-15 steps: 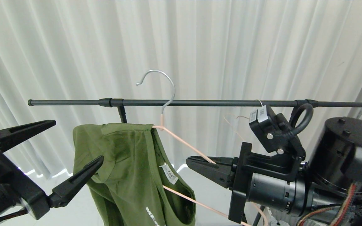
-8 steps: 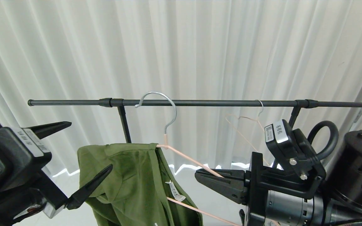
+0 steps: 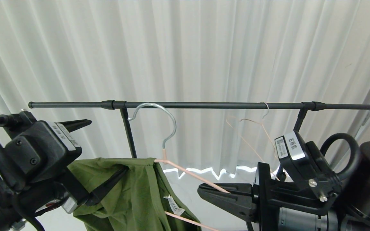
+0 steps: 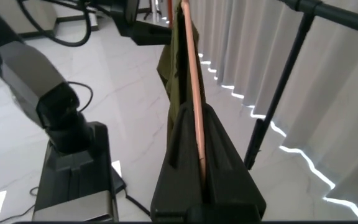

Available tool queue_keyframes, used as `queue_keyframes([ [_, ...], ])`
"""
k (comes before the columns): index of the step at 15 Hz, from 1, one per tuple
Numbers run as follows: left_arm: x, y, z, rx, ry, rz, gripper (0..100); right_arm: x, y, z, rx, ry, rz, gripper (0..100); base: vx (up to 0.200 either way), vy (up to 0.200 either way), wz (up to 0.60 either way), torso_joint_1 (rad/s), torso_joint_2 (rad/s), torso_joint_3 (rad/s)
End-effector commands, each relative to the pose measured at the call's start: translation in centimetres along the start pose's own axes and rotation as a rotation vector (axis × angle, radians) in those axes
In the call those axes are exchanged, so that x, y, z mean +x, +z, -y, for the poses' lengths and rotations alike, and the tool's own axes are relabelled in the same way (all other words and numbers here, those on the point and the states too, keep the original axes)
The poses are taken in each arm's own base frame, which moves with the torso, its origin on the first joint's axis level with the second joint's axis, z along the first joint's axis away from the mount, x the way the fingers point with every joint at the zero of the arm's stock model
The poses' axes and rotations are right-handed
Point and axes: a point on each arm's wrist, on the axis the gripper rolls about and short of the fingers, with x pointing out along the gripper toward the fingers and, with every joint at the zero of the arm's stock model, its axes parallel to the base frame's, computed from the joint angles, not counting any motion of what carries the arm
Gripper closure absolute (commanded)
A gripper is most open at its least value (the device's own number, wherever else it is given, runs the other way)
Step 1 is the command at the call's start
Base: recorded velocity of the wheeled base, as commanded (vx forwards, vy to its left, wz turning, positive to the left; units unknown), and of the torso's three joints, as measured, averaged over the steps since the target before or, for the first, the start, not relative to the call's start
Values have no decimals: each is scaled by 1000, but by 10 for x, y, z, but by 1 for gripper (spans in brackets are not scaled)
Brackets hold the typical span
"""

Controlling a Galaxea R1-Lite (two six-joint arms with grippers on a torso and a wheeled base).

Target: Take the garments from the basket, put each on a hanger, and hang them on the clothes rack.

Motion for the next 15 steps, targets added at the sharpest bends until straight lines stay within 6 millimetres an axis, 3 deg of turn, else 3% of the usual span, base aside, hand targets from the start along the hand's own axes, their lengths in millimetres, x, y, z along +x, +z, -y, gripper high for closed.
queue_keyframes([
  [1, 4, 0, 2, 3, -18, -2, 0, 0, -3, -1, -7, 17, -8, 100, 0, 0, 0, 0, 0, 0],
  [7, 7, 0, 3, 7, -50, 12, 0, -1, -10, -5, -2, 70, -35, 100, 0, 0, 0, 0, 0, 0],
  [8, 7, 0, 4, 6, -72, 28, 100, -1, -10, -7, -2, 76, -36, 100, 0, 0, 0, 0, 0, 0],
  [15, 7, -3, 7, 7, -88, 22, 100, 0, -10, -8, -3, 87, -37, 100, 0, 0, 0, 0, 0, 0],
])
